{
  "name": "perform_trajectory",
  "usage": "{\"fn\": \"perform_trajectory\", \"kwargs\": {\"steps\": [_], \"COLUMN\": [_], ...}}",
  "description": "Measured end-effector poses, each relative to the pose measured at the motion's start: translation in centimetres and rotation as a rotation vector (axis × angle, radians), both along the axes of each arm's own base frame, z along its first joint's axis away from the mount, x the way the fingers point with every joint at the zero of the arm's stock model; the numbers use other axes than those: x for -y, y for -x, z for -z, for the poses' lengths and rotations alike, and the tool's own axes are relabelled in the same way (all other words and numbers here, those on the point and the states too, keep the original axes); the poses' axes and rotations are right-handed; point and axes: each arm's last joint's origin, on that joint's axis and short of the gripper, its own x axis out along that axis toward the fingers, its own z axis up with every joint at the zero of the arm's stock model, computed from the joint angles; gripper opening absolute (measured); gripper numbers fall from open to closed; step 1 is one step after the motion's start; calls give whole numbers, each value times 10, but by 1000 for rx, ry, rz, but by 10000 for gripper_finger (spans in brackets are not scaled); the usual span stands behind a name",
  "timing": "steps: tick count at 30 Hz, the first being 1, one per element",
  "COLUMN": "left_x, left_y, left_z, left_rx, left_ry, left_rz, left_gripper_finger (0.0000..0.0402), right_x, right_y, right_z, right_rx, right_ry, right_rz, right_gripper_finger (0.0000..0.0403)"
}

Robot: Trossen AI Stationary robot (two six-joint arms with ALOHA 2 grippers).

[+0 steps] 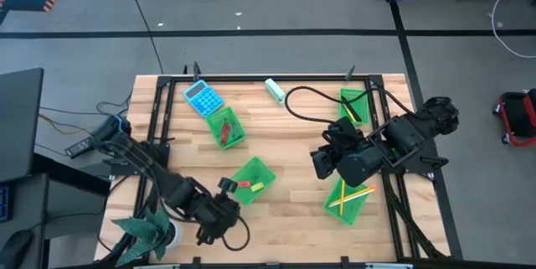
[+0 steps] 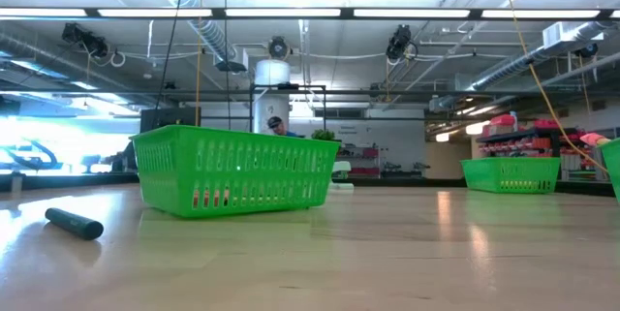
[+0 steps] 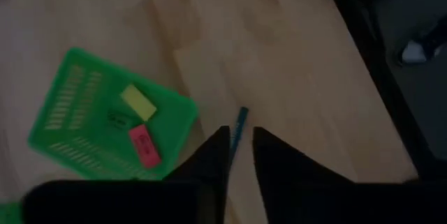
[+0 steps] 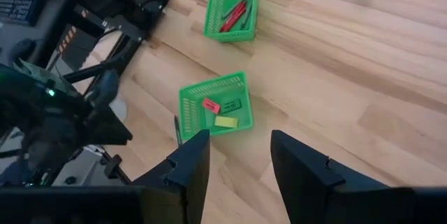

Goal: Sort crayons/erasers/pens/pencils in bins
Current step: Put the green crayon into the top left green bin

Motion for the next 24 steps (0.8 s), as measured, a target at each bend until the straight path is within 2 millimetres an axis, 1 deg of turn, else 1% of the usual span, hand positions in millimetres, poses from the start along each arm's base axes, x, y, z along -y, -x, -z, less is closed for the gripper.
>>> {"fn": "perform_trajectory", "kwargs": {"steps": [3, 6, 9, 11, 14, 16, 19, 24], "left_x": [7, 13, 16, 15, 11, 7, 1, -6], "left_y": [-7, -10, -13, -15, -19, -16, -13, -10], "left_z": [13, 18, 21, 23, 33, 46, 61, 80], "left_rx": [-22, -11, -8, -20, -32, -83, -113, -149], "left_ry": [-6, 0, 8, 22, 89, 98, 84, 102], "left_rz": [32, 48, 65, 72, 77, 84, 87, 113], "left_gripper_finger": [104, 135, 157, 164, 162, 153, 136, 117], "right_x": [-1, -2, -4, -5, -7, -9, -13, -23], "right_y": [0, 1, 0, -1, -3, -6, -12, -19], "right_z": [0, 0, 5, 10, 19, 28, 42, 65], "right_rx": [-2, -6, -22, -37, -66, -79, -92, -124], "right_ry": [6, 21, 36, 43, 55, 58, 41, -9], "right_rz": [-9, -29, -36, -37, -39, -40, -52, -97], "right_gripper_finger": [158, 158, 158, 158, 158, 158, 158, 158]}}
